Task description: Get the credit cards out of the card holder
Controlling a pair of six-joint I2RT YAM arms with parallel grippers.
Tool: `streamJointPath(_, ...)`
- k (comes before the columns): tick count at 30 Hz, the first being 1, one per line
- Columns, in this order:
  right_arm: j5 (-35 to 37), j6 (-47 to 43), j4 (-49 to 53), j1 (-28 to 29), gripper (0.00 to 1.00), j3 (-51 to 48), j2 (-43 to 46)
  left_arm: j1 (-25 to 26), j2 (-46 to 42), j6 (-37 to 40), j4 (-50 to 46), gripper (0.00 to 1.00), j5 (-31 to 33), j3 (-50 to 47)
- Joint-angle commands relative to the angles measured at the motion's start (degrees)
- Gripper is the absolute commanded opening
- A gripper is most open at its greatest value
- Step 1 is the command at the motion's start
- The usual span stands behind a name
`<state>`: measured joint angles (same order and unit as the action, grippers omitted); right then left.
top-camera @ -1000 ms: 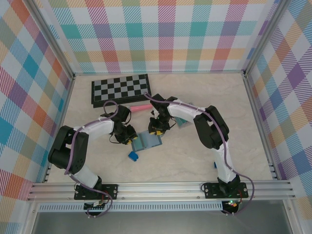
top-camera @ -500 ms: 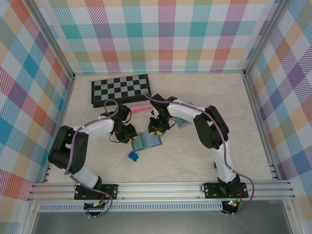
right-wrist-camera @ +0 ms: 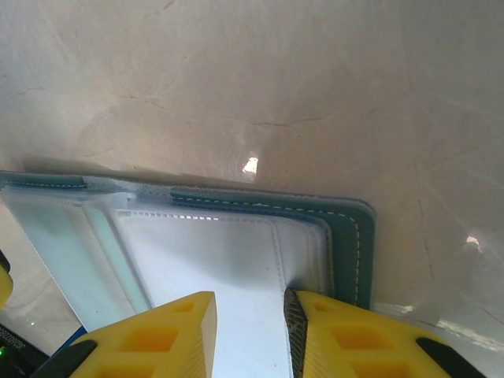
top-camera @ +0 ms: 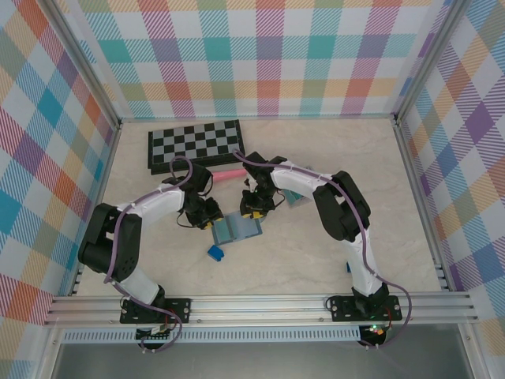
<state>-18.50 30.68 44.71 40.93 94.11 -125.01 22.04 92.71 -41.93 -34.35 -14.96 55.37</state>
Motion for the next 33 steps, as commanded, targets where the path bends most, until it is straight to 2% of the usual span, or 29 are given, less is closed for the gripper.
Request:
streamJointPath(1, -0.1, -0.4, 1.3, 0.3, 0.31, 0.8, -1.3, 0.3, 2.0, 0.6, -1.1, 0.31, -0.7, 1.2)
streamJointPath(6, -0.1, -0.4, 1.3, 0.3, 0.31, 0.4, -1.4, 0.4, 3.2, 0.5, -0.7, 0.34, -1.2, 1.4)
streamJointPath(11, -0.2, -0.5, 1.2, 0.3, 0.31, 0.3, -1.4, 0.4, 3.2, 0.7, -0.3, 0.27, -2.1, 1.8)
streamJointPath(18, -0.3, -0.6, 1.3, 0.3, 0.31, 0.4, -1.4, 0.4, 2.4, 1.8, -3.1, 0.32, 0.4, 2.8)
streamJointPath(23, -0.3, -0.7, 1.2, 0.4, 0.31, 0.3, -1.4, 0.5, 0.9, 2.2, -1.8, 0.25, -0.9, 2.5)
streamJointPath(33, -0.4, -0.6, 1.1, 0.3, 0.30, 0.2, -1.2, 0.5, 2.0, 2.1, -2.3, 0.28, -0.1, 2.5)
